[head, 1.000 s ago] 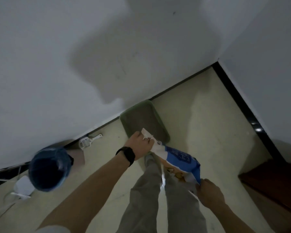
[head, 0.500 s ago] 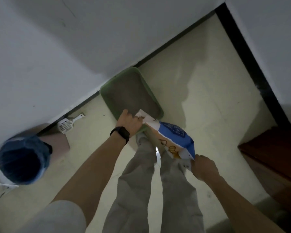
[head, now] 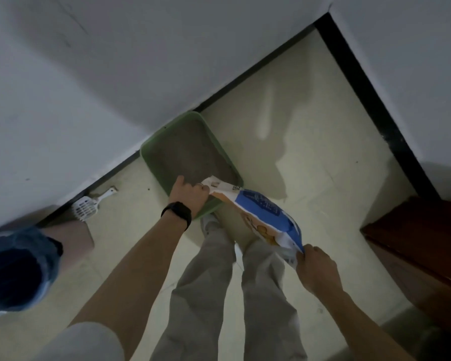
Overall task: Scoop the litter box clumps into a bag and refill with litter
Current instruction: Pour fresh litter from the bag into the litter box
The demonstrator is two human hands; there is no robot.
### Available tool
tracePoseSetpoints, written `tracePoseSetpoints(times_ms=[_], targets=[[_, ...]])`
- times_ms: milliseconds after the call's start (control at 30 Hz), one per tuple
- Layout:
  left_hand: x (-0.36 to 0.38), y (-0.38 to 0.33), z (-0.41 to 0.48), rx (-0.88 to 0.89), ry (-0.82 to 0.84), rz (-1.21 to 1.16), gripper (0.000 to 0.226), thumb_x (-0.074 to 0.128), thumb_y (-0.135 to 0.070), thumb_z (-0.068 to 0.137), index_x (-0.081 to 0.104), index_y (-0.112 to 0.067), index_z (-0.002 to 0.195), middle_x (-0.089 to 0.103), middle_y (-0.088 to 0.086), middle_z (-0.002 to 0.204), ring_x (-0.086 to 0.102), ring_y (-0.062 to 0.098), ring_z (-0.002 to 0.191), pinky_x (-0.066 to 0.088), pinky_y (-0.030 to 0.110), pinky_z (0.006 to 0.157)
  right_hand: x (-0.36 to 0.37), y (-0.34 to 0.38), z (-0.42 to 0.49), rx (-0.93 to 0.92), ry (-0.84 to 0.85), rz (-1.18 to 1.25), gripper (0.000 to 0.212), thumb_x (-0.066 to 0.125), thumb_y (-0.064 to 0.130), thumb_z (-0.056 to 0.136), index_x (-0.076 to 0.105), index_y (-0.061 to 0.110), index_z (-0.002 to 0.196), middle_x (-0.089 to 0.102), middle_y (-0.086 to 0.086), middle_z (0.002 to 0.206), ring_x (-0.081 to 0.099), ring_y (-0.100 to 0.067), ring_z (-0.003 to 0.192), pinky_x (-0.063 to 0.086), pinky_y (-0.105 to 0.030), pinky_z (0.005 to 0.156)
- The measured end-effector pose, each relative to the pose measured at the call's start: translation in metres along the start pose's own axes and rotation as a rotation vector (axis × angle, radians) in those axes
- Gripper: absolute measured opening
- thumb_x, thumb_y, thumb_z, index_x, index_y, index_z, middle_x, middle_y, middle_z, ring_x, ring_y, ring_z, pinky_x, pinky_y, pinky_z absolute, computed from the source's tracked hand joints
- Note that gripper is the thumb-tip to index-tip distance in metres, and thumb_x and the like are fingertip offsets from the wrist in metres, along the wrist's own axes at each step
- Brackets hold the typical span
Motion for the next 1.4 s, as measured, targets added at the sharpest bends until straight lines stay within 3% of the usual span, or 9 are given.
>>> tracePoseSetpoints(times_ms=[567,867,1133,1333,1400], targets=[[0.005,-0.013,0.025,-0.051,-0.049,-0.079,0.035,0.037,-0.008,0.098,0.055,-0.024,0.123,0.065,-0.001,0.118,0.065,0.023,0.1,0.028,0.044,0.106,0.02,0.0,-0.024,0.083,-0.058,0.13,0.023,0.035,0.034,0.103,0.049,0.017,0.098,0.05,0.005,0.086,0.05,-0.011,0.074,0.034,-0.018,0.069],[0.009,0.006,0.03,-0.105,-0.085,-0.154,0.041,0.036,-0.012,0.1,0.05,-0.027,0.135,0.065,-0.001,0.122,0.065,0.023,0.104,0.027,0.042,0.107,0.016,0.011,-0.012,0.132,-0.097,0.185,0.021,0.038,0.032,0.102,0.049,0.017,0.092,0.052,0.003,0.083,0.048,-0.008,0.069,0.034,-0.018,0.066],[-0.002,0.039,0.045,-0.098,-0.115,-0.147,0.039,0.039,-0.017,0.1,0.048,-0.028,0.136,0.066,-0.003,0.118,0.066,0.02,0.098,0.028,0.041,0.104,0.007,0.034,0.006,0.124,-0.121,0.203,0.024,0.038,0.032,0.102,0.053,0.014,0.099,0.055,0.002,0.084,0.051,-0.008,0.068,0.041,-0.022,0.065],[0.004,0.063,0.045,-0.124,-0.118,-0.177,0.039,0.038,-0.017,0.1,0.046,-0.029,0.136,0.065,-0.001,0.118,0.066,0.022,0.099,0.029,0.04,0.102,-0.011,0.057,0.013,0.088,-0.133,0.188,0.021,0.042,0.033,0.101,0.053,0.015,0.098,0.058,0.0,0.091,0.055,-0.01,0.075,0.051,-0.025,0.073],[0.006,0.068,0.044,-0.138,-0.138,-0.18,0.039,0.039,-0.019,0.1,0.045,-0.03,0.138,0.065,-0.002,0.12,0.066,0.021,0.099,0.029,0.04,0.102,-0.019,0.063,0.017,0.051,-0.141,0.153,0.02,0.041,0.033,0.102,0.052,0.016,0.098,0.056,0.002,0.089,0.053,-0.009,0.073,0.047,-0.022,0.069]])
Point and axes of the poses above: each hand's wrist, its own z-axis towards the middle knuckle, its own x-axis out of the palm, y = z × x, the point moved 8 cm from there along z, towards the middle knuckle
